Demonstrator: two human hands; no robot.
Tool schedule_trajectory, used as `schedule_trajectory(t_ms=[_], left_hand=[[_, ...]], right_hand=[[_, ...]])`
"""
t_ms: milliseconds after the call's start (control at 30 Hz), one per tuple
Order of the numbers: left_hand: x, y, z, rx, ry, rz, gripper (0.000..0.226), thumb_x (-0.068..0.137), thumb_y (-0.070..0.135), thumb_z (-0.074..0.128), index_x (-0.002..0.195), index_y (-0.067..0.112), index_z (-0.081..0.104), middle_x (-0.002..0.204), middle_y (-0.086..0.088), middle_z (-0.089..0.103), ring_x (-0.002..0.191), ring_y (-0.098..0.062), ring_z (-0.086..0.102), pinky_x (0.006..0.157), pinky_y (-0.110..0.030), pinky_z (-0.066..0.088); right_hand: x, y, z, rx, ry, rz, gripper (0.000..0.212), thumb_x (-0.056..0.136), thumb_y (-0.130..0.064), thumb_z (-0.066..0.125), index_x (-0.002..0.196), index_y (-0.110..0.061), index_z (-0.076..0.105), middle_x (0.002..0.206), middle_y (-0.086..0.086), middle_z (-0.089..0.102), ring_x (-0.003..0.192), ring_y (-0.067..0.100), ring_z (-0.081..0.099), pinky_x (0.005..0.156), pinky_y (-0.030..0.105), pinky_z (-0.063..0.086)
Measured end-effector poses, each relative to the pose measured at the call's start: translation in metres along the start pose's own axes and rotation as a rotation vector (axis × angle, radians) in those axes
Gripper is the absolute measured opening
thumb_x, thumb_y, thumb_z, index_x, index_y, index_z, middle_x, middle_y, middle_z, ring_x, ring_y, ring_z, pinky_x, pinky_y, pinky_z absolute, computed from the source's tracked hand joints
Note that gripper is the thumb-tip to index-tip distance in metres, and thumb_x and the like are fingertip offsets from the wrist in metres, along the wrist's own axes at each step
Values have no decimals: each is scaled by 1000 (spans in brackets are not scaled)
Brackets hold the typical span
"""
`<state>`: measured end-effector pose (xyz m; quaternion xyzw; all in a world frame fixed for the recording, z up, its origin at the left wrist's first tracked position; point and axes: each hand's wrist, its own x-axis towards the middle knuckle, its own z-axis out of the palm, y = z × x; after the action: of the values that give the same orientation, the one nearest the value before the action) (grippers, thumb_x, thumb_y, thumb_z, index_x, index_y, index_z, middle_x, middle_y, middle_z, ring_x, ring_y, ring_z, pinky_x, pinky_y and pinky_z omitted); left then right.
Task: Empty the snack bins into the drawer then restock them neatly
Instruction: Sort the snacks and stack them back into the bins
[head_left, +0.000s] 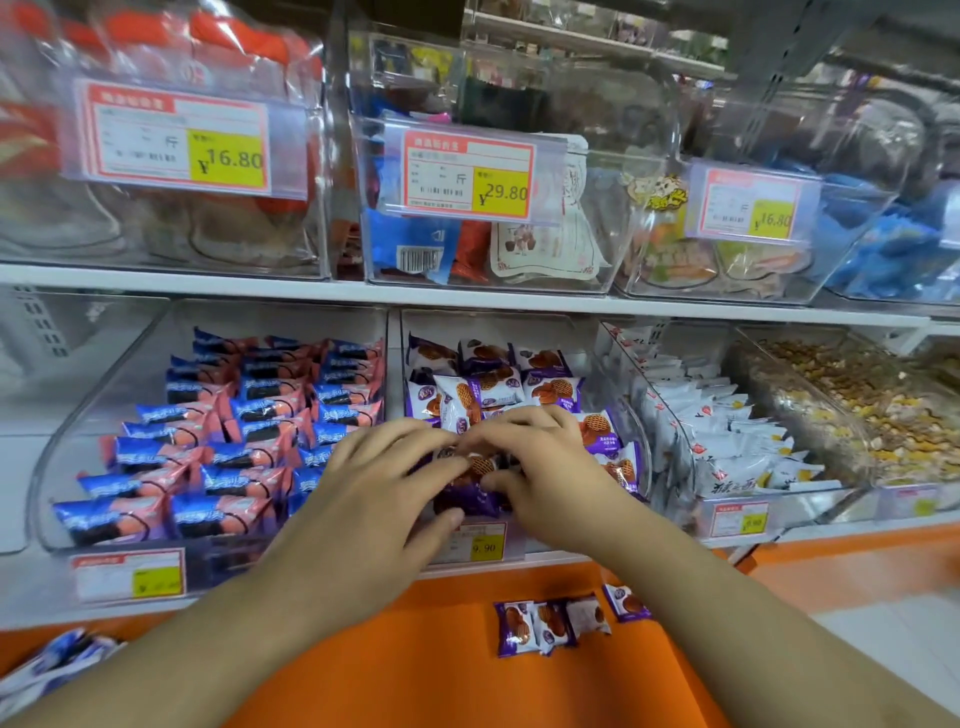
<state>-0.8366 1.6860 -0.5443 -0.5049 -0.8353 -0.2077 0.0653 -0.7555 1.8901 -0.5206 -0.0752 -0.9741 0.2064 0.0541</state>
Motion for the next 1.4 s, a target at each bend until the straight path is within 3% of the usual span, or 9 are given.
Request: schedule_trajectory(t_ms=[100,233,367,467,667,867,967,1067,1400], left_hand=[[-1,-3,3,86,-35,8,54,103,61,32,148,37,51,152,20,45,148,-5,28,123,-32,5],[-4,-5,3,146,-75,21,50,105,58,34,140,34,60,139,17,60,144,-9,38,124,-38,11],[-2,-4,0,152,-98,33,49,106,59,29,135,39,62,134,19,60,141,-7,38,124,-39,12],[-3,-6,1,155,-97,43,51,105,62,27,139,40,59,138,20,57,143,-7,35,124,-40,11],[-5,-9,5,143,-109,39,50,106,60,29,143,39,56,143,18,54,147,-10,33,123,-43,12],[-3,-6,6,141,-104,29,49,106,58,30,142,38,57,141,18,56,143,-10,35,122,-40,12],[-3,-5,6,167,-108,32,48,106,58,31,142,38,57,140,17,56,143,-11,37,121,-40,13],[-4,-6,6,182,-117,26,47,106,57,32,141,38,58,139,16,58,142,-12,39,119,-40,14],[-1,-8,4,189,-154,20,49,107,58,30,144,39,56,139,18,57,143,-10,38,121,-42,16]], right_hand=[[4,4,4,-51,-2,-6,42,97,-15,69,118,-49,60,137,-15,44,140,23,24,120,44,24],[7,6,-1,-54,87,-19,35,97,-20,70,123,-43,65,138,-21,52,139,10,29,119,38,24],[31,0,-15,26,190,18,58,100,-14,65,149,-39,48,150,-11,46,145,14,29,124,40,25],[59,-1,-11,-128,80,-61,77,97,-14,68,156,-49,34,158,-11,47,149,16,31,125,45,20],[73,13,0,-183,175,-48,63,82,-35,85,138,-42,59,126,-5,69,125,22,57,113,49,37],[65,23,3,-162,285,25,31,91,-64,66,93,-33,68,78,-11,64,90,18,61,100,44,44],[61,24,8,-330,212,-6,39,94,-68,56,96,-36,77,96,-11,66,109,20,53,107,43,35],[59,28,-2,-150,217,-55,27,93,-57,68,110,-38,78,118,-13,66,120,17,47,108,44,37],[56,22,9,-90,144,-133,31,98,-39,71,128,-37,73,125,-14,68,126,13,46,113,36,35]])
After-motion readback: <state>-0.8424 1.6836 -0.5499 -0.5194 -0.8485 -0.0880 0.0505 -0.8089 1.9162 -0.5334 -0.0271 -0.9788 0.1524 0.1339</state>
